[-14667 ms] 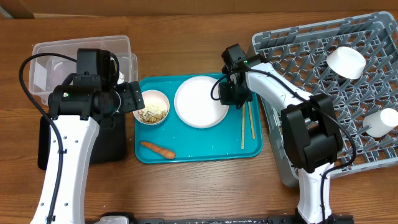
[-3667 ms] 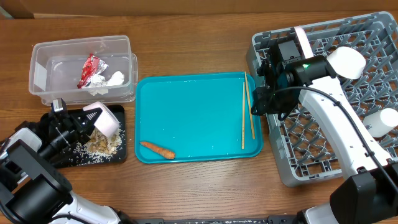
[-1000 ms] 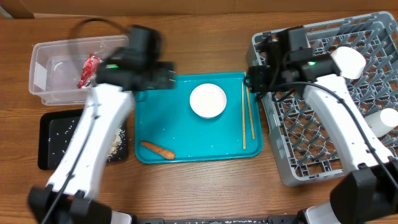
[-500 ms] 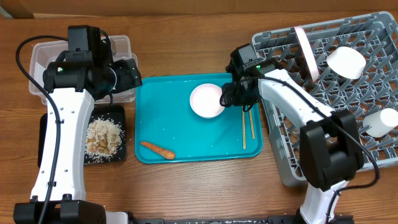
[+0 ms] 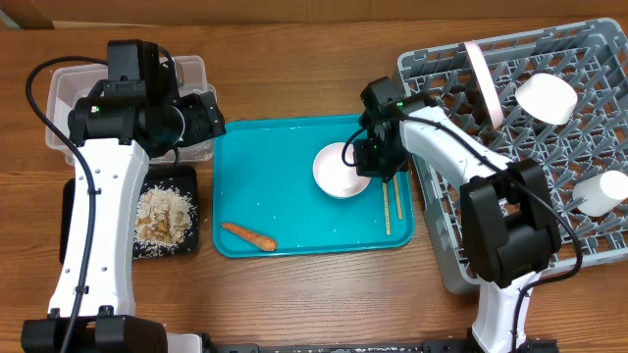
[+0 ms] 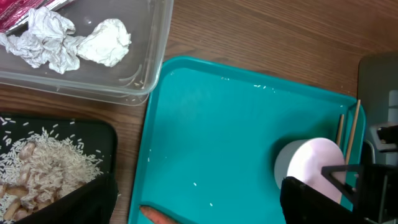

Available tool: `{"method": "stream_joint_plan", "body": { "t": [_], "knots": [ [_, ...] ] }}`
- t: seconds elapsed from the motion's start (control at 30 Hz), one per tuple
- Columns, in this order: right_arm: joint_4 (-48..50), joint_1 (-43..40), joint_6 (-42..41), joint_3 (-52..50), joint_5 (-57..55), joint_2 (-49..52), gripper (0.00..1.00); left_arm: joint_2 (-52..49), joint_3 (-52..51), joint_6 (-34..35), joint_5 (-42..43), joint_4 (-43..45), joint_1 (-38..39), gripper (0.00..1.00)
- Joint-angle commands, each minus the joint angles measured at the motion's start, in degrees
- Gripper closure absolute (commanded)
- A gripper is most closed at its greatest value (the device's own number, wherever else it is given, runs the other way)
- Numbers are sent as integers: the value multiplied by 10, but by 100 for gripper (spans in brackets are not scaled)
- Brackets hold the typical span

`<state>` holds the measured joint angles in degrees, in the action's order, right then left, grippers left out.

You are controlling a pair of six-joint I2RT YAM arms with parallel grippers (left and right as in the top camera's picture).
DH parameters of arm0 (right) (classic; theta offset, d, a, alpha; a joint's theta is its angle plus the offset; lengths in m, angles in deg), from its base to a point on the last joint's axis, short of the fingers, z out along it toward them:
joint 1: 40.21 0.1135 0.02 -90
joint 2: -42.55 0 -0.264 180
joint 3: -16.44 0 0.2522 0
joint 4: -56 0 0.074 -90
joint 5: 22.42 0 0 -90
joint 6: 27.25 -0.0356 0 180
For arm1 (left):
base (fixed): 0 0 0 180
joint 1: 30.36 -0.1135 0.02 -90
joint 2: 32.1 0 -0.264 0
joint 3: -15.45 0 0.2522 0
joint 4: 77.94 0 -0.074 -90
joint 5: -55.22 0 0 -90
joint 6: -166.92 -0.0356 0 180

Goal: Sort waste into correct bins and load items into the dishwasher
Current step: 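Hand the bowl from the left gripper to the right gripper, then place the bowl upright in the dish rack with the right gripper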

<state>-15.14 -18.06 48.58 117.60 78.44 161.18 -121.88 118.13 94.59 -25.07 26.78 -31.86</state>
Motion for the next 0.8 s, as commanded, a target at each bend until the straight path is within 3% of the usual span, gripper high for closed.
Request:
{"method": "stream_joint_plan", "body": {
  "t": [0.0, 0.17, 0.33, 0.6, 0.77],
  "knots": [
    [-28, -20, -7, 64, -36, -66, 96, 1, 4, 1, 8, 3, 1, 14],
    [-80, -47, 19, 134, -128, -157, 96, 1, 4, 1, 6, 3, 0, 14],
    [-54, -91, 26, 148, -349, -244, 96, 1, 4, 1, 4, 3, 0, 14],
    [-1, -182, 1, 143, -687, -249, 96, 1, 4, 1, 4, 2, 0, 15],
    [63, -254, -30, 130, -796, -229, 96, 1, 4, 1, 4, 1, 0, 14]
  ]
}}
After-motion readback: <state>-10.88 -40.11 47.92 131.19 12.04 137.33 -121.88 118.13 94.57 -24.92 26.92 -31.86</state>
